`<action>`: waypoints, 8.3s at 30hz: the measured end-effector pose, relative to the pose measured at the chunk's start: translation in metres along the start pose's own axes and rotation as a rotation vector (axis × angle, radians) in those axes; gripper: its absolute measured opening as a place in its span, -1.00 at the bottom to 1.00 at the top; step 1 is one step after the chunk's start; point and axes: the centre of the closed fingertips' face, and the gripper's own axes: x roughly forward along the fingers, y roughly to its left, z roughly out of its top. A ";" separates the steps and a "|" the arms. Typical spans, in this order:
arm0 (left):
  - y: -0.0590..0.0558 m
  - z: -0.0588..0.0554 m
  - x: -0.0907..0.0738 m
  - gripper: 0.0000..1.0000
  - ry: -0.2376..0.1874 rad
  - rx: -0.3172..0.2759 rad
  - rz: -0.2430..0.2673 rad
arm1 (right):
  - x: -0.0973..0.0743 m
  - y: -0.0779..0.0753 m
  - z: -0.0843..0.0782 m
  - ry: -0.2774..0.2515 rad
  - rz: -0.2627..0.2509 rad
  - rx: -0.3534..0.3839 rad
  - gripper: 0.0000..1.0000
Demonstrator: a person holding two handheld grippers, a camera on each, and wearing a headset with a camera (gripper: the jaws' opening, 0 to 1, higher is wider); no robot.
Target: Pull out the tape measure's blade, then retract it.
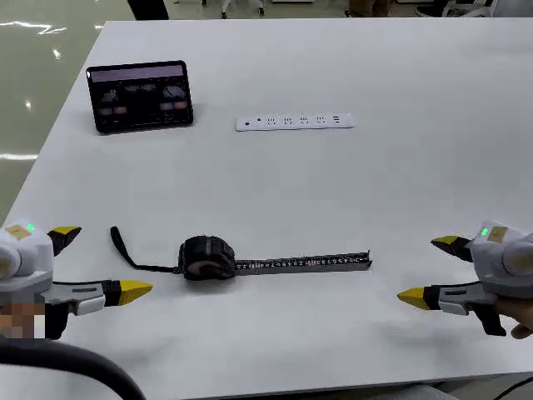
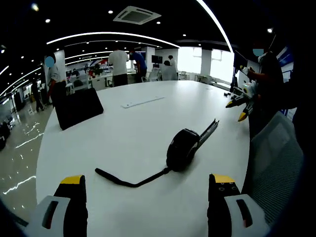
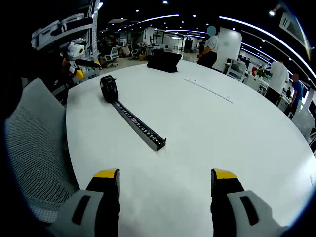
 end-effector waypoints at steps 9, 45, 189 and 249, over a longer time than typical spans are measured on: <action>-0.013 -0.026 -0.021 1.00 -0.009 -0.022 0.003 | -0.028 0.007 -0.024 -0.005 -0.031 0.059 0.66; -0.008 -0.026 -0.045 1.00 -0.010 -0.004 0.033 | -0.072 0.021 -0.052 -0.015 -0.055 0.096 1.00; -0.066 0.022 0.120 0.85 -0.125 -0.259 0.318 | 0.110 0.011 0.010 0.371 0.479 -0.547 -0.74; -0.061 0.011 0.132 0.28 -0.017 -0.371 0.363 | 0.110 0.012 0.013 0.426 0.434 -0.477 -0.79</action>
